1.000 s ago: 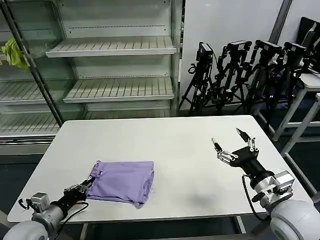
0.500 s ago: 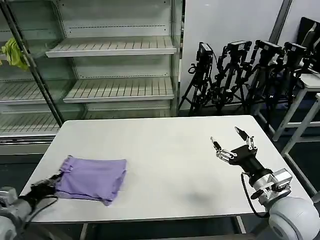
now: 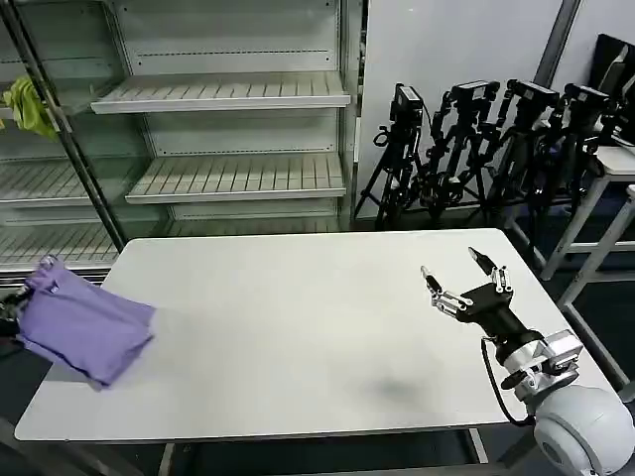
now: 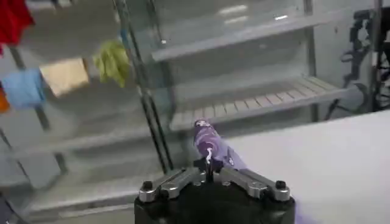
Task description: Fold and organize the clothes.
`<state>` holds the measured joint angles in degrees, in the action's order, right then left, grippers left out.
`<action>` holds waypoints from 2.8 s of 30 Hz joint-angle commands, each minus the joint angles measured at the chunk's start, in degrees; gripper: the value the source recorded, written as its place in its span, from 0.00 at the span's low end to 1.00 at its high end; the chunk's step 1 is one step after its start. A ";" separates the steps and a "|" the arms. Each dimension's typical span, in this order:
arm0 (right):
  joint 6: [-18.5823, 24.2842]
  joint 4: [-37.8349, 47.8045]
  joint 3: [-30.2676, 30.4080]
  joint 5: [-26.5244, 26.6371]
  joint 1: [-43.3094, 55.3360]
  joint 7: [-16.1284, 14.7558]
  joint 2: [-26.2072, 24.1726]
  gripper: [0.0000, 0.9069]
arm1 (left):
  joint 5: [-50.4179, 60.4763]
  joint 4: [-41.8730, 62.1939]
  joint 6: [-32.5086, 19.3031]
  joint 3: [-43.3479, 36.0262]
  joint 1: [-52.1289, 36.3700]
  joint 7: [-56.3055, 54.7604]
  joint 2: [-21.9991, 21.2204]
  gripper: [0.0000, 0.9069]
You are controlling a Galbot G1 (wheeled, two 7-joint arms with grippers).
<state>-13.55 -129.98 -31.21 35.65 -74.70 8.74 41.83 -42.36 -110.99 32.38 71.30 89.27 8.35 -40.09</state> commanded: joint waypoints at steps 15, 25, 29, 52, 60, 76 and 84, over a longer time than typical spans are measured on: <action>-0.82 -1.02 -2.11 -1.30 -3.77 0.86 1.20 1.00 | 5.21 -15.63 0.63 -37.89 -4.32 -3.14 -20.08 0.08; -1.11 -1.35 -2.89 -2.75 -6.54 0.90 2.26 1.00 | 5.23 -12.20 0.58 -42.07 -9.33 -3.34 -22.90 0.08; -1.47 -1.50 -2.15 -3.33 -6.54 1.02 2.45 1.00 | 4.78 -11.67 0.61 -43.38 -11.08 -3.73 -24.44 0.08; -1.22 -0.14 2.03 -6.08 -6.48 1.40 2.88 1.00 | -1.52 -17.46 -2.06 -45.35 -14.72 -4.11 -27.01 1.00; -1.54 2.86 13.36 0.52 1.54 3.43 3.20 1.00 | 2.52 -18.79 -4.21 -35.42 -12.16 -3.60 -22.58 1.00; -6.65 5.33 42.79 14.58 23.00 10.09 1.46 1.00 | 9.32 -20.97 -4.90 -18.43 -1.38 -3.12 -25.55 1.00; -8.54 1.71 46.73 16.80 23.67 11.33 -0.66 1.00 | 9.99 -21.48 -5.09 -16.90 -0.27 -3.02 -26.76 1.00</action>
<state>-20.23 -126.27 5.42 47.77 -56.82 18.17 42.68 -34.00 -132.08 27.62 49.41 86.07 5.26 -66.07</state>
